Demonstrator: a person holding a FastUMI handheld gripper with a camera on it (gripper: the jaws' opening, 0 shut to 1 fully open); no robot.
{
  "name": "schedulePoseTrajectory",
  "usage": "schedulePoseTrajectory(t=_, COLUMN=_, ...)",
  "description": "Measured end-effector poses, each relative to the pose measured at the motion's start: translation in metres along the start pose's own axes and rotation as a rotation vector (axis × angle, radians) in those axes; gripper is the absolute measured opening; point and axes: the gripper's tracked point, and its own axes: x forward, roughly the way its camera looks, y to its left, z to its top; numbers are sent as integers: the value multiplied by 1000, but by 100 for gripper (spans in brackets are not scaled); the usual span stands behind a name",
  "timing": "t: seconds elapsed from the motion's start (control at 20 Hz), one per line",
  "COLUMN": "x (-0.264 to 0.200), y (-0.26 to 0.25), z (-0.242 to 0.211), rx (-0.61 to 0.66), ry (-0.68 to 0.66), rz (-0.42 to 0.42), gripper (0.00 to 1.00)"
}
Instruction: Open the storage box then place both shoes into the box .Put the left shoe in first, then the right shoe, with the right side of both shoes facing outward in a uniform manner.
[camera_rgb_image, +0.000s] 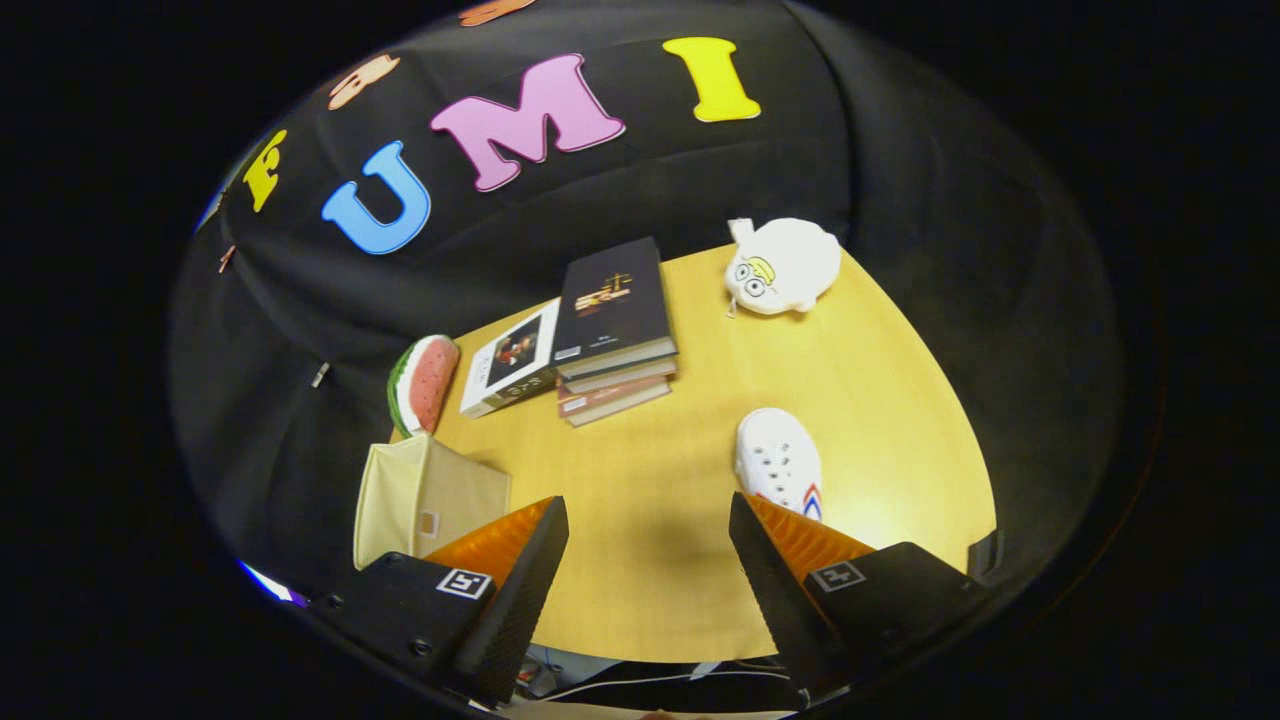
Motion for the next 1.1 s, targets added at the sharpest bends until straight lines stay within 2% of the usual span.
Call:
schedulePoseTrajectory(t=0.2, x=38, y=-73, z=-17, rx=-9, ry=58, rz=-57, gripper=99)
schedulePoseTrajectory(t=0.45, x=78, y=-124, z=-52, rx=22, ry=168, rz=-66, gripper=99)
schedulePoseTrajectory(t=0.6, x=95, y=-142, z=-71, rx=27, ry=236, rz=-88, gripper=99)
schedulePoseTrajectory(t=0.95, x=135, y=-155, z=-77, rx=102, ry=303, rz=-91, gripper=99)
schedulePoseTrajectory(t=1.1, x=146, y=-149, z=-87, rx=98, ry=365, rz=-53, gripper=99)
